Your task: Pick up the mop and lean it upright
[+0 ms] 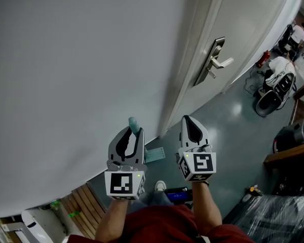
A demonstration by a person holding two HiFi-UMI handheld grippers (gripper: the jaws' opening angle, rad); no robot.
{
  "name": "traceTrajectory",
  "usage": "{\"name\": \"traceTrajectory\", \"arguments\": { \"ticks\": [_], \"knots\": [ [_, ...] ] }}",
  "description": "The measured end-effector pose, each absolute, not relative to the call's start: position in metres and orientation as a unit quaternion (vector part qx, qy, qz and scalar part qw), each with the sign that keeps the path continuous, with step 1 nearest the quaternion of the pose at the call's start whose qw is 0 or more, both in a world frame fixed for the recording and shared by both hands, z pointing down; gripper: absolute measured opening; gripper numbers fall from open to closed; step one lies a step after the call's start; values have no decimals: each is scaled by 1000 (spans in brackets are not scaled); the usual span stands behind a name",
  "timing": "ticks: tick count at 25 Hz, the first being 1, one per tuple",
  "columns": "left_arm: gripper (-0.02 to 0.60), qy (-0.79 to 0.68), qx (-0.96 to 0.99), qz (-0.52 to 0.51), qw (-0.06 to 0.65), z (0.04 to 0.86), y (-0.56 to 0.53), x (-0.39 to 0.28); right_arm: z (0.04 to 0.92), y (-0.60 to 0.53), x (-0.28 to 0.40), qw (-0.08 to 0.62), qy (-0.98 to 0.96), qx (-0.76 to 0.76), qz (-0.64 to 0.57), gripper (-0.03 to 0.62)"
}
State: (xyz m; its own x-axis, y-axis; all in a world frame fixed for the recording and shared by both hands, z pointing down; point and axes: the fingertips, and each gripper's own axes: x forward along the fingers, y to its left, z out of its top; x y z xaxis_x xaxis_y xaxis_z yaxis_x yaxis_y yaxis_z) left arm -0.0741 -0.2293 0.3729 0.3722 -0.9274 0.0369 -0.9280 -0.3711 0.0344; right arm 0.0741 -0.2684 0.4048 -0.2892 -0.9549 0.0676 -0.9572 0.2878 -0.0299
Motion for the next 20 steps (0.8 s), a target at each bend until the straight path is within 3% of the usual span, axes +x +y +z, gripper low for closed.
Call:
{"name": "traceTrajectory", "arguments": {
  "ticks": [11, 20],
  "knots": [
    [106, -551, 834, -21, 6, 303, -226, -84, 372, -265, 75, -6, -803, 596, 6, 15],
    [106, -544, 839, -24, -1, 293, -222, -79, 357, -261, 75, -7, -803, 596, -9, 16]
  ]
}}
